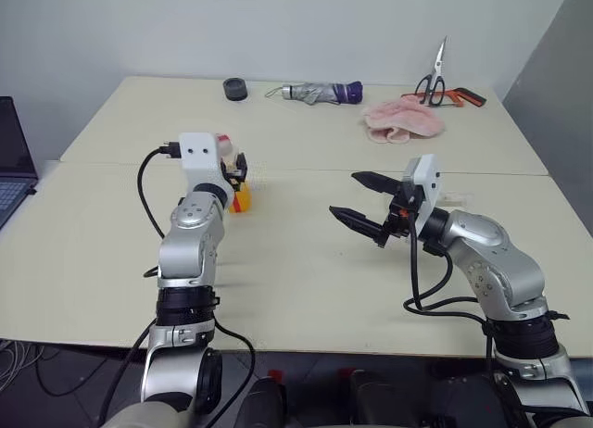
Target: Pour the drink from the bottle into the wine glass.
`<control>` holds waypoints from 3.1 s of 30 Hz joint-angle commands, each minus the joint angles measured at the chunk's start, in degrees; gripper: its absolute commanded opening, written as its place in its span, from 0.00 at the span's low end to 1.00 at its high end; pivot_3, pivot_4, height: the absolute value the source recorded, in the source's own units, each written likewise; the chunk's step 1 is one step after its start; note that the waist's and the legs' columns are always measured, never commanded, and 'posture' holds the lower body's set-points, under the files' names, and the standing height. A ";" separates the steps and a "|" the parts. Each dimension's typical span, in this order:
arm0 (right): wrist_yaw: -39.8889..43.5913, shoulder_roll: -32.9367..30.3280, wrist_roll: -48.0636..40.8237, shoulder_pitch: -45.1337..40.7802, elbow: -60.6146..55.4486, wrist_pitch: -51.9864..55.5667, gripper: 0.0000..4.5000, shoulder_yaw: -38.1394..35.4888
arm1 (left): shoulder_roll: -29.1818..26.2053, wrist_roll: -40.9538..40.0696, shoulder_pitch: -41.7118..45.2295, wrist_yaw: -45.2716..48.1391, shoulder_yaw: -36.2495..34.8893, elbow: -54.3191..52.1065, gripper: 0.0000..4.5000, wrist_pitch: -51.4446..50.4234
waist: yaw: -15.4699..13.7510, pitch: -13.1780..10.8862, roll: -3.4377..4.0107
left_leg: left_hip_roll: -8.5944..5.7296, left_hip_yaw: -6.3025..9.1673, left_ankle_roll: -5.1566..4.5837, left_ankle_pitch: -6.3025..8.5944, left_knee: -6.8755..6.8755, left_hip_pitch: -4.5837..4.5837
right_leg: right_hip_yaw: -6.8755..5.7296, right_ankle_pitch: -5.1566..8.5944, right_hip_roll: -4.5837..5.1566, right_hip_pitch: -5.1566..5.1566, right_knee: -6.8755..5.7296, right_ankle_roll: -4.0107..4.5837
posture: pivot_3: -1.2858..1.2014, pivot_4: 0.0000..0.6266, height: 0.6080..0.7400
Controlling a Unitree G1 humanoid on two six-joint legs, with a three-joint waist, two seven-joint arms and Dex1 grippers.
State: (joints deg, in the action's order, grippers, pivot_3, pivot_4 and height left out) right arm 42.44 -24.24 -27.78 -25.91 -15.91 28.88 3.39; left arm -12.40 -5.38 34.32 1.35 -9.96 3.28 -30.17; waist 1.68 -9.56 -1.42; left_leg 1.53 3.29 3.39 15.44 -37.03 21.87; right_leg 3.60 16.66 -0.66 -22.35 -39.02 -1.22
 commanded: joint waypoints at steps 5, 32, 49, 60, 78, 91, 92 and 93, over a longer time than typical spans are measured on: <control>0.00 -0.15 -0.58 -0.57 -1.91 -0.79 1.00 -1.09 | -0.86 0.64 -0.28 1.56 1.20 -0.13 0.99 5.17 | -0.01 0.00 0.00 | 0.00 0.00 0.00 0.00 0.00 0.00 | 0.00 0.00 0.00 0.00 0.00 0.00 | 0.52 0.24 1.00; -0.03 -0.40 -1.11 -0.80 -1.72 -0.14 1.00 -1.26 | -0.86 1.95 -2.07 0.86 1.52 1.50 0.42 10.14 | 0.00 0.00 0.00 | 0.00 0.01 0.00 0.00 0.00 0.01 | 0.00 0.00 0.00 0.00 0.00 0.00 | 0.52 0.24 1.00; -0.11 -0.84 -1.17 -0.48 -2.70 -0.30 1.00 -1.71 | -3.11 -1.97 -3.95 11.84 5.59 -6.89 0.42 7.34 | -0.01 0.00 0.00 | 0.01 0.02 0.00 0.00 0.01 0.03 | 0.00 0.00 0.00 -0.01 0.01 0.00 | 0.52 0.24 1.00; -2.08 -7.75 -5.14 6.20 -15.06 6.49 1.00 -6.03 | -5.31 -10.84 -0.94 36.92 13.76 -5.88 0.41 8.86 | -0.01 -0.03 0.01 | -0.02 0.00 0.00 0.00 0.02 0.04 | -0.01 0.00 -0.02 -0.01 0.04 0.00 | 0.52 0.24 1.00; -13.23 -6.04 -8.13 3.06 -21.14 13.51 1.00 -4.72 | -2.48 -9.72 5.79 58.58 22.76 8.56 0.41 21.66 | 0.10 -0.03 0.01 | -0.10 -0.12 -0.03 0.01 0.01 0.04 | -0.03 0.01 -0.18 -0.04 0.05 -0.01 | 0.52 0.24 1.00; -13.91 -3.66 -2.26 1.83 -16.90 9.90 0.96 -0.27 | -2.04 -9.94 5.51 59.78 22.36 9.05 0.41 21.77 | 0.11 -0.03 0.01 | -0.08 -0.12 -0.03 0.01 0.02 0.05 | -0.03 0.01 -0.20 -0.07 0.04 -0.01 | 0.52 0.24 1.00; -13.75 -3.64 -1.77 1.82 -16.60 9.59 0.92 -0.09 | -2.03 -9.96 5.46 59.78 22.36 8.95 0.41 21.69 | 0.11 -0.03 0.01 | -0.08 -0.12 -0.03 0.01 0.02 0.05 | -0.03 0.01 -0.20 -0.07 0.04 -0.01 | 0.52 0.24 1.00; -13.57 -3.63 -1.39 1.82 -16.38 9.36 0.88 0.04 | -2.02 -9.98 5.41 59.78 22.36 8.87 0.41 21.64 | 0.11 -0.03 0.01 | -0.08 -0.12 -0.03 0.01 0.02 0.05 | -0.03 0.01 -0.20 -0.07 0.04 -0.01 | 0.52 0.24 1.00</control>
State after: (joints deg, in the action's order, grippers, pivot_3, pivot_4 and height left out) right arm 28.69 -28.05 -29.89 -23.17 -31.56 39.97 3.61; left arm -14.85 -14.53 38.60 60.80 13.22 13.91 -9.47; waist 1.80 -9.59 -1.41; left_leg 1.45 3.18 3.36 15.45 -37.01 21.92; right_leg 3.58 16.66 -0.86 -22.43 -38.98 -1.23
